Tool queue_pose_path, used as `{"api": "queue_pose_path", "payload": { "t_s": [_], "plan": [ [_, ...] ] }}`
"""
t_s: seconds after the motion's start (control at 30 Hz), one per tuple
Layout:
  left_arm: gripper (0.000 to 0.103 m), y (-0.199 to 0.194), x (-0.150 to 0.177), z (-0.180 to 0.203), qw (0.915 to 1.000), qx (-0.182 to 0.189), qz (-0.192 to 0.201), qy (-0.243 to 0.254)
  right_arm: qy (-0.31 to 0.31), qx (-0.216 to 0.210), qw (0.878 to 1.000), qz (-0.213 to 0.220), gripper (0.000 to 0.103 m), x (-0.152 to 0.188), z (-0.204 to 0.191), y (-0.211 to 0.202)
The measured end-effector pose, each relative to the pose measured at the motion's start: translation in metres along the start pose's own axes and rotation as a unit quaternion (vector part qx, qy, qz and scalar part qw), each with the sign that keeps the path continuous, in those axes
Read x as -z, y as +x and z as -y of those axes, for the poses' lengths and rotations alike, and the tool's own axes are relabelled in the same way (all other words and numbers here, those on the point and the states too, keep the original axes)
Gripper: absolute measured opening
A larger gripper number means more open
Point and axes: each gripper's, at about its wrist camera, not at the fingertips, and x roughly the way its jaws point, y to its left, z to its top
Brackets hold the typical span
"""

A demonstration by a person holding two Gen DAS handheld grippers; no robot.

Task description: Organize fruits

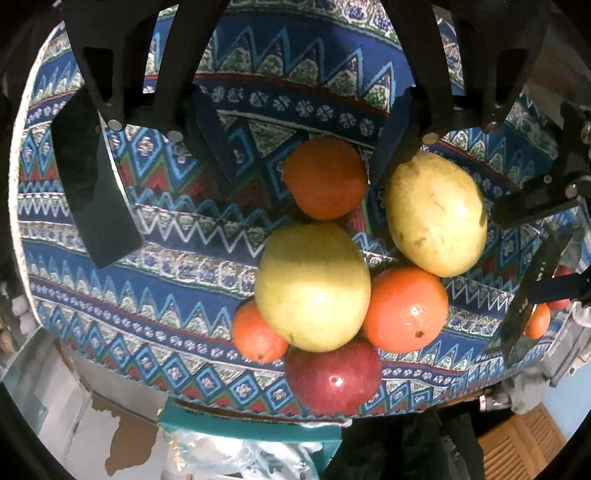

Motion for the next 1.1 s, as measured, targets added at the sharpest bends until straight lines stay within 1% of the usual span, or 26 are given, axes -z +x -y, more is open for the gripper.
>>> {"api": "queue_pose_path", "payload": {
  "t_s": [0.13, 0.23, 0.27, 0.3, 0.33, 0.47, 0.57, 0.63, 0.77, 0.9, 0.97, 1.1],
  "plan": [
    [0.098, 0.003, -0.001, 0.002, 1.0000, 0.005, -0.003, 0.003, 0.000, -0.010, 1.000, -0.008, 0.069, -0.002, 0.001, 0.010],
    [0.098, 0.005, -0.003, 0.002, 0.9999, 0.012, -0.007, -0.001, 0.001, -0.023, 1.000, -0.016, 0.060, -0.003, 0.000, 0.015],
    [0.098, 0.006, -0.004, 0.003, 0.9998, 0.016, -0.008, -0.002, 0.001, -0.028, 0.999, -0.016, 0.054, -0.002, -0.001, 0.017],
    [0.098, 0.007, -0.004, 0.004, 0.9998, 0.019, -0.008, -0.001, 0.001, -0.036, 0.999, -0.016, 0.045, -0.003, -0.002, 0.017],
    [0.098, 0.007, -0.004, 0.005, 0.9997, 0.021, -0.008, -0.001, 0.000, -0.044, 0.999, -0.014, 0.045, -0.003, -0.005, 0.017],
    [0.098, 0.009, -0.008, 0.009, 0.9995, 0.031, -0.009, -0.003, -0.002, -0.039, 0.999, -0.015, 0.044, -0.003, -0.007, 0.016],
    [0.098, 0.012, -0.012, 0.013, 0.9991, 0.040, -0.012, -0.009, 0.008, -0.035, 0.999, -0.005, 0.044, -0.002, 0.004, 0.006],
    [0.098, 0.013, -0.015, 0.017, 0.9988, 0.047, -0.012, -0.012, 0.018, -0.028, 0.999, 0.009, 0.044, -0.003, 0.010, -0.003],
    [0.098, 0.020, -0.018, 0.028, 0.9984, 0.052, -0.023, -0.009, 0.037, 0.004, 0.999, 0.026, 0.044, -0.003, 0.025, -0.016],
    [0.098, 0.030, -0.021, 0.039, 0.9979, 0.049, -0.041, -0.011, 0.049, 0.015, 0.998, 0.034, 0.044, -0.003, 0.038, -0.021],
    [0.098, 0.035, -0.022, 0.044, 0.9979, 0.040, -0.050, -0.009, 0.048, 0.021, 0.998, 0.035, 0.044, -0.001, 0.041, -0.023],
    [0.098, 0.044, -0.022, 0.050, 0.9980, 0.029, -0.056, -0.003, 0.049, 0.021, 0.998, 0.040, 0.044, 0.000, 0.043, -0.024]
  ]
}}
